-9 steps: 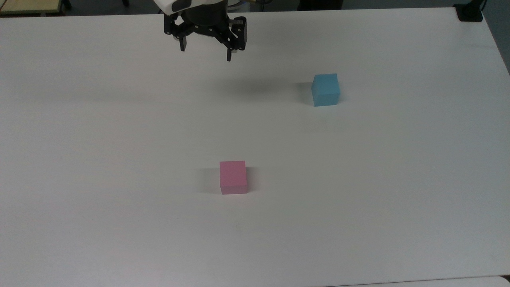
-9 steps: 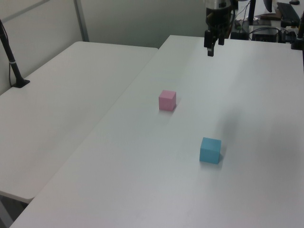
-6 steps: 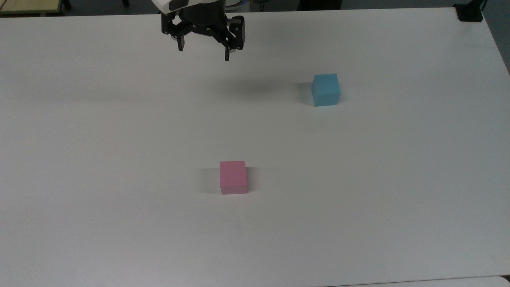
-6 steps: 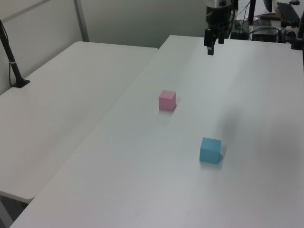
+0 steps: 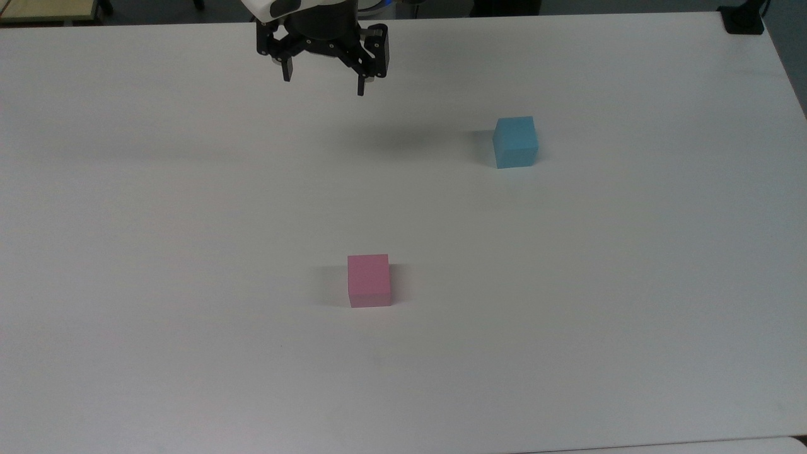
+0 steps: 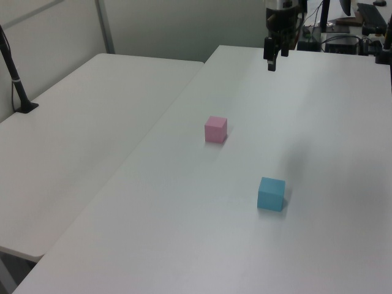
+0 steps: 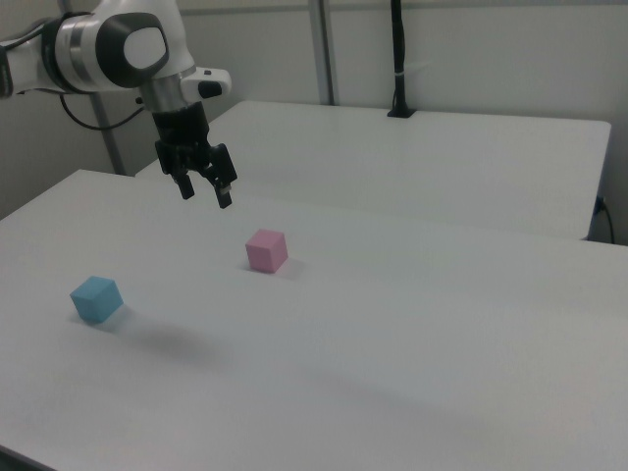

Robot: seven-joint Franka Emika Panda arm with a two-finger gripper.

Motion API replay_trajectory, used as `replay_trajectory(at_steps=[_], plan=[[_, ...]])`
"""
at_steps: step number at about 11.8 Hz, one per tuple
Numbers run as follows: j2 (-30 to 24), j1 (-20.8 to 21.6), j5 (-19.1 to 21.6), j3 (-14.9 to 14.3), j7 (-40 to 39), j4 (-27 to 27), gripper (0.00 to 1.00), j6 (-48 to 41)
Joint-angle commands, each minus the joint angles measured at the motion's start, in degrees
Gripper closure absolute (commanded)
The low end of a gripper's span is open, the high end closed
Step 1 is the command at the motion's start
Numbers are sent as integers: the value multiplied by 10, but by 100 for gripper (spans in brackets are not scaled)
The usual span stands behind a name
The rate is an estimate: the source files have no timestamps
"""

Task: Put blue cube on pink cube
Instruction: 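Move the open gripper over the blue cube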

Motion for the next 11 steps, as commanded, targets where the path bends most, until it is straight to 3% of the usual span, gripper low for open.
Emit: replay_trajectory(at_steps=[1,5,8,11], plan=[[10,24,5,4,-4,7,0,-14],[42,145,7,1,45,7,0,5],[68,208,32,1,93,-6,0,19],[73,245,36,3,139,-65,0,89]])
